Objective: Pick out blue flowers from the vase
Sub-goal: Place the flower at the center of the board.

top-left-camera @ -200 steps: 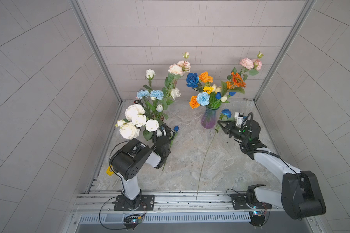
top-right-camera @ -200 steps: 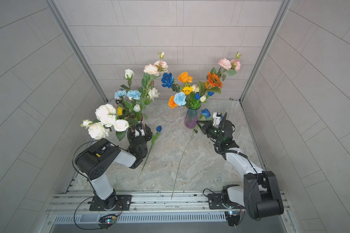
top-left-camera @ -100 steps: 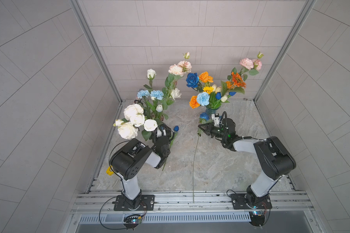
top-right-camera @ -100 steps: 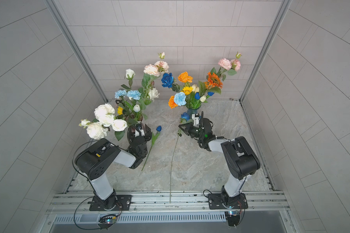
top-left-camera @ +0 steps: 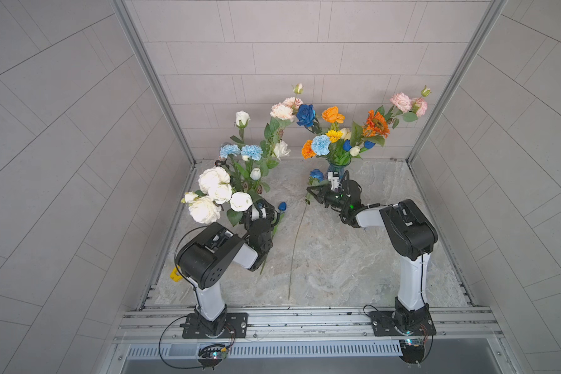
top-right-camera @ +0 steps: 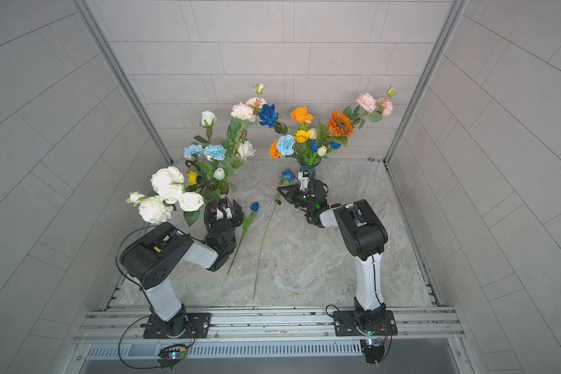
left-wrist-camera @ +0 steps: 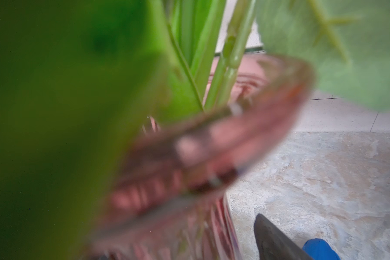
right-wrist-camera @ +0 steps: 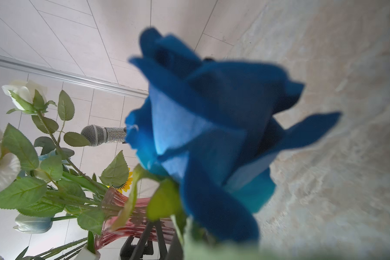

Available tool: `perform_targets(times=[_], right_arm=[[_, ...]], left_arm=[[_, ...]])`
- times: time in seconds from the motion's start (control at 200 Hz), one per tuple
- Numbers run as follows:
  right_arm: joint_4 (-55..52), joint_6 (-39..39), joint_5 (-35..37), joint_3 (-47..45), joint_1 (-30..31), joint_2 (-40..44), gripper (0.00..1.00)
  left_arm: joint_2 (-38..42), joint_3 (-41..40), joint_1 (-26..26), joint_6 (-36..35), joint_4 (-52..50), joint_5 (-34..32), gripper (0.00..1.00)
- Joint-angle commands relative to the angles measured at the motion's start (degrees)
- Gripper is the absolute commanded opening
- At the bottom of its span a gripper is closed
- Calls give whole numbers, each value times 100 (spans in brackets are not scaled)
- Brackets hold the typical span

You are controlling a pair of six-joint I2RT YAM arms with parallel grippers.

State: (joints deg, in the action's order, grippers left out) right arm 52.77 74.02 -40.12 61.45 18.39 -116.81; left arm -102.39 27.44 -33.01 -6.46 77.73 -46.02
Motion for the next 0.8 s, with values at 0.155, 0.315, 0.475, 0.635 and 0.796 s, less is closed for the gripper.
perform_targets(times=[0.155, 0.315, 0.475, 0.635, 0.796], right_arm=[[-100, -186, 186, 227, 168, -154, 0], [-168, -244, 289, 496, 204, -348, 0], [-550, -471, 398, 835, 232, -508, 0], [-623, -513, 412, 1064, 236, -850, 0], [-820, -731, 482, 1233, 251, -1108, 0]], left_arm=[[25, -40, 19, -22, 23, 57, 92], [11, -37, 17, -31, 28, 58, 92], [9, -40, 16, -31, 28, 54, 92], [5, -30, 17, -31, 25, 50, 92], [8, -38, 14, -40, 24, 84, 92]])
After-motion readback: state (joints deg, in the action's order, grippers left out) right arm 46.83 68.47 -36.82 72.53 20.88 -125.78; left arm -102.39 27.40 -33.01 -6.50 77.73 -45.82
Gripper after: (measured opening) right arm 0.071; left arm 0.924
